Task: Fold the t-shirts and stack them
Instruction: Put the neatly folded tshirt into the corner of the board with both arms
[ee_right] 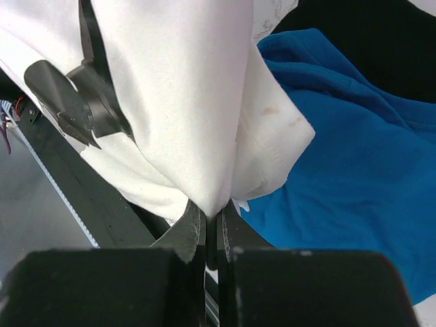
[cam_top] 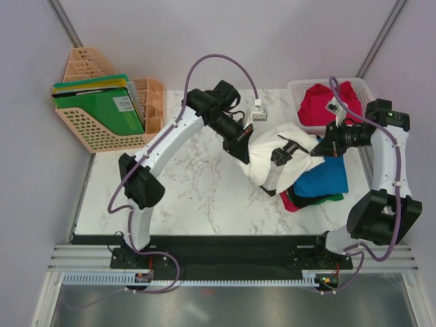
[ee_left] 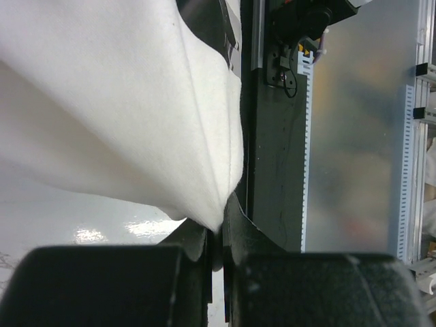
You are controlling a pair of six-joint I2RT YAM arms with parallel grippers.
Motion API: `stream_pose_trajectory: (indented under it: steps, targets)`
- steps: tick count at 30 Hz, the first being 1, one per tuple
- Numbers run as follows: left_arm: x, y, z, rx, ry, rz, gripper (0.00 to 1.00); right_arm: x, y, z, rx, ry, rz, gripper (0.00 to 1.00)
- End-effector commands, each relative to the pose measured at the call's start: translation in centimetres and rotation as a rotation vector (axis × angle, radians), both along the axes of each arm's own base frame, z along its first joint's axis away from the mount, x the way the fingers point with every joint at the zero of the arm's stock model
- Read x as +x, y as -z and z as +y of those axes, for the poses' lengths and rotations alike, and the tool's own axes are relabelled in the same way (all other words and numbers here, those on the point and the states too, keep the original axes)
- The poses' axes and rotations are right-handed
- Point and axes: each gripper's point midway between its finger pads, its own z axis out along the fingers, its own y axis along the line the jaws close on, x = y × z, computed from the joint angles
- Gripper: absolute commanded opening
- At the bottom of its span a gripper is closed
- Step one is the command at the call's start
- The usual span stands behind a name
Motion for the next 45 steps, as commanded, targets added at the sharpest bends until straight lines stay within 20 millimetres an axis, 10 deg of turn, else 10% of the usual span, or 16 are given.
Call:
stream_pose_trajectory:
  steps: [1, 26, 45]
  targets:
    - [0.3, -1.9, -1.2, -0.088, 0.02, -0.024, 0.02, -1.1, -1.5, -0.1, 0.052, 0.014, 0.016, 0.0]
    - [1.8, 1.1, -8.6, -0.124, 0.078, -0.076, 0.02, -1.5, 0.7, -9.4, -0.065, 0.228, -0.003, 0.0]
    - [-8.9, -6.4, -8.4, -0.176, 0.229, -0.291, 0.02, -3.5, -2.9, -8.2, -0.134, 0.254, -0.129, 0.0]
